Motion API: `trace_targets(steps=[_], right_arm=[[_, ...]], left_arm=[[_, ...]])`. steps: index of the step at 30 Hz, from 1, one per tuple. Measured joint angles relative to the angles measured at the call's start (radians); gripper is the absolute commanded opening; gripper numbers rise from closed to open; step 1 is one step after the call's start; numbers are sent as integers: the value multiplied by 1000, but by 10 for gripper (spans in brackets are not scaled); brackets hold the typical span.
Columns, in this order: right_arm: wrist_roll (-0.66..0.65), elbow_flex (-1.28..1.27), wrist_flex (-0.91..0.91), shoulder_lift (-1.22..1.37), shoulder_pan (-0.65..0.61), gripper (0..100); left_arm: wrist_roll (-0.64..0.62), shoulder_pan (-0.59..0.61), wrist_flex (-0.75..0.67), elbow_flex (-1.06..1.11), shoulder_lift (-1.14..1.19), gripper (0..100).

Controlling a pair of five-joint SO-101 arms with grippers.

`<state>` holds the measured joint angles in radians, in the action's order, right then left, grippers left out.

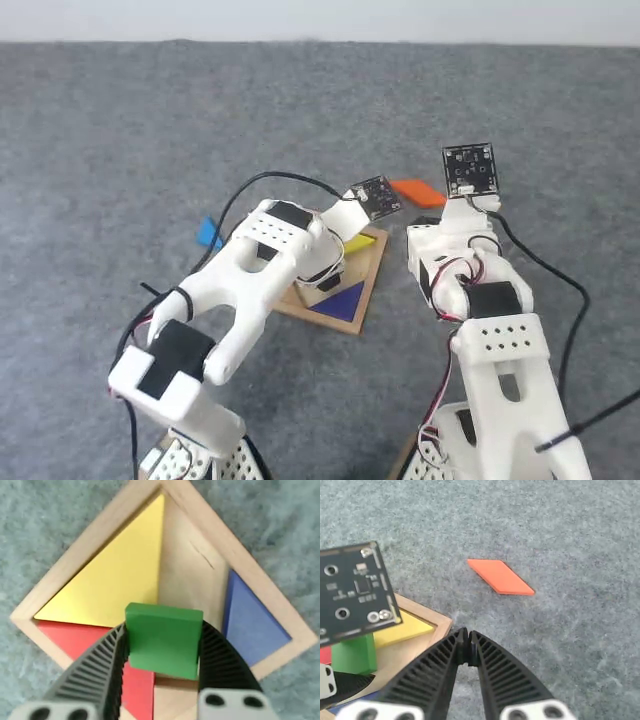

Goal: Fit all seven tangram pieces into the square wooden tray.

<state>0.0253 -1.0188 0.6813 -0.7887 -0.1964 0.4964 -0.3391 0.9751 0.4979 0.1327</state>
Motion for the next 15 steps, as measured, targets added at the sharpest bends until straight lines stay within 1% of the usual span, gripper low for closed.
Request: trace_targets(steps=[2, 9, 15], right_arm=[[0, 0, 0, 0, 0, 16], [0, 0, 0, 0, 0, 16], [0, 0, 0, 0, 0, 16]], left_arm=[[0, 3, 5, 0, 0, 175], [0, 8, 15, 0, -3, 177], [0, 8, 52, 2, -17, 191]])
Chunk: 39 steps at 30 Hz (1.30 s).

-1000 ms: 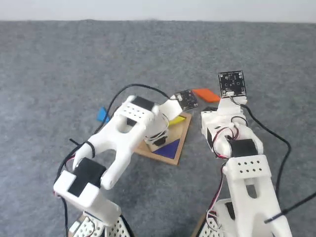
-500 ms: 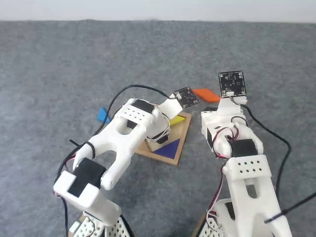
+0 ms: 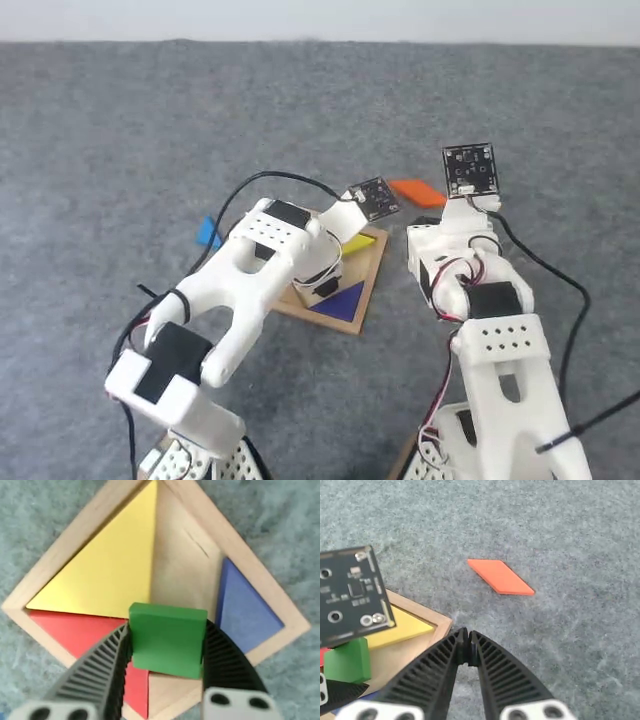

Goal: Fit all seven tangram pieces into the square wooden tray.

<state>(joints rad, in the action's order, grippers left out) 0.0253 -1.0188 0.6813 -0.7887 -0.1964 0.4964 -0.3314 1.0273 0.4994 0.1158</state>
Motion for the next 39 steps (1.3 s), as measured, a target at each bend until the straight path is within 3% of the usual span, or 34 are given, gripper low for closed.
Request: trace_targets(steps=[5, 15, 19, 25, 31, 34, 39], right_arm=[[0, 0, 0, 0, 0, 16], [0, 0, 0, 0, 0, 16], [0, 0, 0, 0, 0, 16], [0, 0, 0, 0, -26, 13], [0, 0, -2, 84, -123, 16], [-8, 8, -9, 195, -196, 16], [-146, 74, -9, 411, -342, 16]], left_arm=[[0, 0, 2, 0, 0, 276], [2, 14, 8, -2, -37, 275], [-26, 75, 0, 46, -147, 262], [-227, 155, -258, 295, -439, 134], [-509, 344, -586, 565, -779, 20], [-611, 448, -675, 632, -888, 12], [-672, 545, -746, 652, -936, 12]])
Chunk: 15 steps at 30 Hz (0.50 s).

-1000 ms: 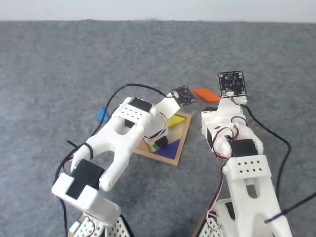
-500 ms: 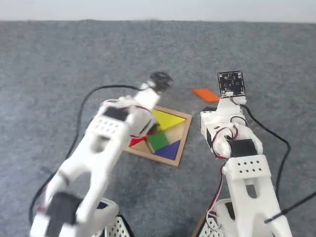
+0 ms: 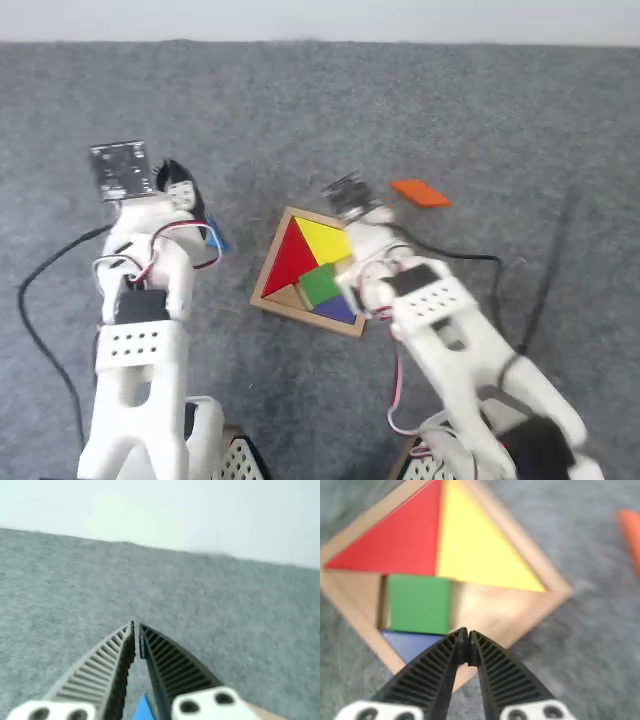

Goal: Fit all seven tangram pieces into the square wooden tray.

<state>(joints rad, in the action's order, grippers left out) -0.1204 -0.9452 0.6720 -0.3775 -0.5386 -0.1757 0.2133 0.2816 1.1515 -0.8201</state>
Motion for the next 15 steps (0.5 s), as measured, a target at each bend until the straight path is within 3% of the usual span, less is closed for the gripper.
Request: trace_targets(steps=[8, 15], right_arm=[[-31, 123, -2, 238, -75, 16], [-34, 172, 0, 292, -124, 16]], left_arm=[[-14, 17, -9, 0, -2, 12], [-14, 17, -18, 18, -2, 12]])
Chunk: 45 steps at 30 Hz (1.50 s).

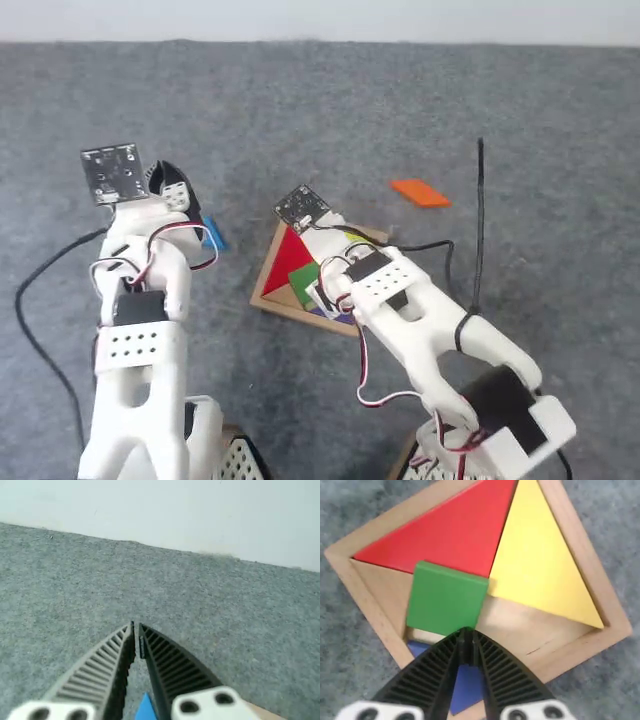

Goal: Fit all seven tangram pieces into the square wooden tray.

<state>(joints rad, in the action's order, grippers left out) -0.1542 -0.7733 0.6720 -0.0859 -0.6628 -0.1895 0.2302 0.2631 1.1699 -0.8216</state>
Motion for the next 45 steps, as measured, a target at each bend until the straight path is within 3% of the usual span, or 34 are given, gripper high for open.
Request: trace_targets(steps=[9, 17, 22, 29, 34, 37, 41, 45], right_arm=[[0, 18, 192, -152, 46, 16], [0, 5, -87, -91, 29, 16], [-2, 3, -133, 14, -31, 16], [-2, 78, 61, 17, -43, 16], [-2, 199, 229, 6, 80, 20], [-2, 244, 313, -32, 153, 84], [51, 261, 356, -35, 204, 168], [117, 279, 358, 40, 222, 154]], left_arm=[[0, 2, 0, 0, 0, 12], [0, 2, 0, 0, 0, 12], [0, 2, 0, 0, 0, 12], [0, 2, 0, 0, 0, 12], [0, 2, 0, 0, 0, 12], [0, 2, 0, 0, 0, 12], [0, 2, 0, 0, 0, 12], [0, 2, 0, 0, 0, 12]])
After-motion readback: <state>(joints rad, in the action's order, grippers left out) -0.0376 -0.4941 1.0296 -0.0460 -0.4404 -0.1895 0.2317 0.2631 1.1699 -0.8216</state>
